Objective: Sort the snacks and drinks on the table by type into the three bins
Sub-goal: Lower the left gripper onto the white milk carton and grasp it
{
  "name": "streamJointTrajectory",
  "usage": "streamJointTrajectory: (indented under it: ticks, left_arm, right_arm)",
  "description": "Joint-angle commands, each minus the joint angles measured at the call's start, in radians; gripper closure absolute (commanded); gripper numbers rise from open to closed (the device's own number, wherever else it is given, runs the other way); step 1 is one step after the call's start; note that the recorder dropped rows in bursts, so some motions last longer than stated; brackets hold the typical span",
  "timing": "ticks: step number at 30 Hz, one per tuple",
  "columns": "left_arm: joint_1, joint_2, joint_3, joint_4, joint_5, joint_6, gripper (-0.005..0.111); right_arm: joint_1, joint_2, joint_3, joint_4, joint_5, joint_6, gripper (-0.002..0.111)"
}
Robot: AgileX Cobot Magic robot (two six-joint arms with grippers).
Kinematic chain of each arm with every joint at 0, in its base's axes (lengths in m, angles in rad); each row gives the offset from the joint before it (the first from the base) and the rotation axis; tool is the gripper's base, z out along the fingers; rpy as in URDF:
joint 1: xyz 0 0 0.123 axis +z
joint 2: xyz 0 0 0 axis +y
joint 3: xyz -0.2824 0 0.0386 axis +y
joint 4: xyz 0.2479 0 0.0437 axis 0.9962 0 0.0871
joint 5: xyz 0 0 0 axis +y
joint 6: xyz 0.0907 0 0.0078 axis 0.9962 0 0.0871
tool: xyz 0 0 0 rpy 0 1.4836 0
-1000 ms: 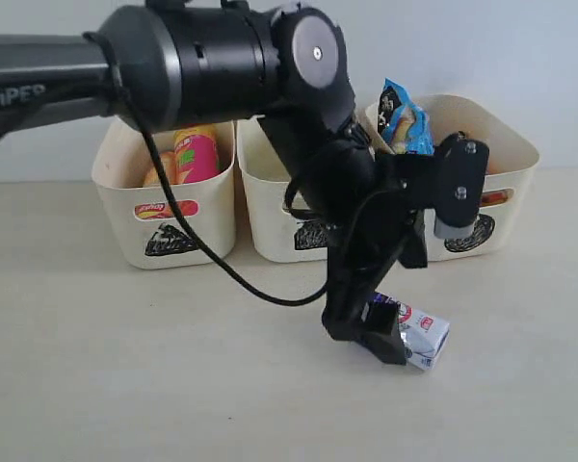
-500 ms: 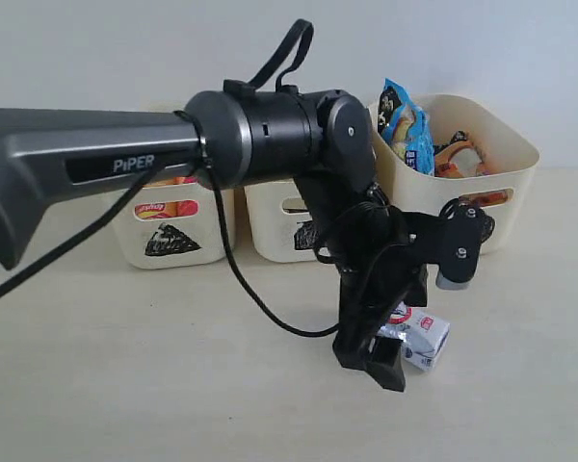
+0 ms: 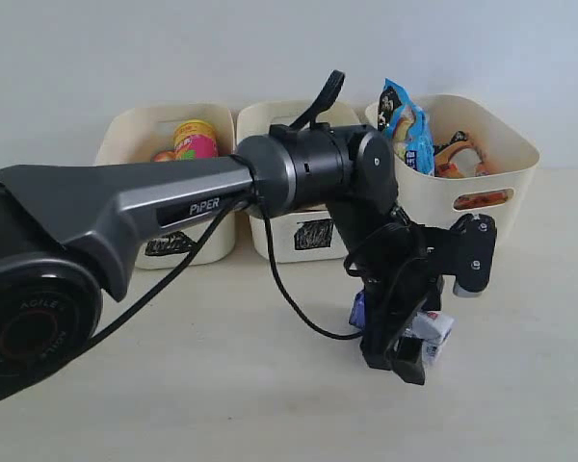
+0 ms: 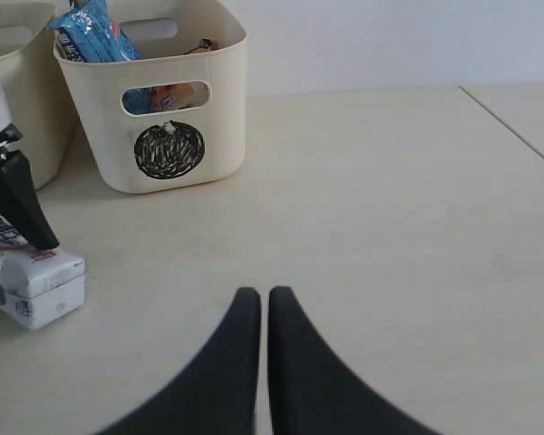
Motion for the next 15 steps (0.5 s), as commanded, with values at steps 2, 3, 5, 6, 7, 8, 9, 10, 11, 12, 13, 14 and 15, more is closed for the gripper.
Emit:
streamJointTrajectory:
  ticks: [2, 3, 5, 6, 7, 8, 9, 10, 11, 12, 13, 14, 15]
  left_arm:
    - [-0.005, 0.057, -0.002, -0.013, 0.048, -0.015, 0.057]
    - [-0.005, 0.060, -0.002, -0.013, 0.048, -0.017, 0.070]
    - [-0.005, 0.062, -0.002, -0.013, 0.046, -0.031, 0.101]
    - [-0.005, 0.062, -0.002, -0.013, 0.046, -0.038, 0.102]
    - [-0.005, 0.062, -0.002, -0.013, 0.048, -0.049, 0.102]
    - [-0.005, 0.060, -0.002, -0.013, 0.053, -0.056, 0.103]
    - [-0.005, 0.054, -0.002, -0.009, 0.057, -0.056, 0.103]
    - [-0.005, 0.050, -0.002, -0.009, 0.060, -0.056, 0.103]
    - [-0.005, 0.040, -0.002, -0.009, 0.060, -0.056, 0.103]
    - [-0.005, 0.029, -0.002, -0.009, 0.060, -0.059, 0.103]
    - [-0.005, 0.018, -0.002, -0.011, 0.060, -0.068, 0.103]
    - [-0.005, 0.006, -0.002, -0.011, 0.057, -0.081, 0.103]
    - [-0.005, -0.007, -0.002, -0.011, 0.057, -0.097, 0.103]
  right_arm:
    - [-0.003, -0.005, 0.005, -0.001, -0.004, -0.002, 0.108]
    - [-0.003, -0.005, 0.005, -0.001, -0.004, -0.002, 0.108]
    - [-0.003, -0.005, 0.005, -0.001, -0.004, -0.002, 0.108]
    - [-0.003, -0.005, 0.005, -0.001, -0.004, -0.002, 0.108]
    - [-0.003, -0.005, 0.005, -0.001, -0.004, -0.002, 0.108]
    - [-0.003, -0.005, 0.005, -0.001, -0.004, -0.002, 0.108]
    - [-0.003, -0.005, 0.005, -0.001, -0.004, -0.002, 0.108]
    - [-0.003, -0.005, 0.005, -0.001, -0.004, -0.002, 0.108]
    - [-0.003, -0.005, 0.005, -0.001, -0.004, -0.002, 0.108]
    - [-0.003, -0.005, 0.005, -0.001, -0.004, -0.002, 0.108]
    - [-0.003, -0.005, 0.005, -0.001, -0.004, -0.002, 0.108]
    - [-0.003, -0.005, 0.005, -0.001, -0.004, -0.002, 0.108]
    - [-0.003, -0.005, 0.005, -0.001, -0.004, -0.002, 0.108]
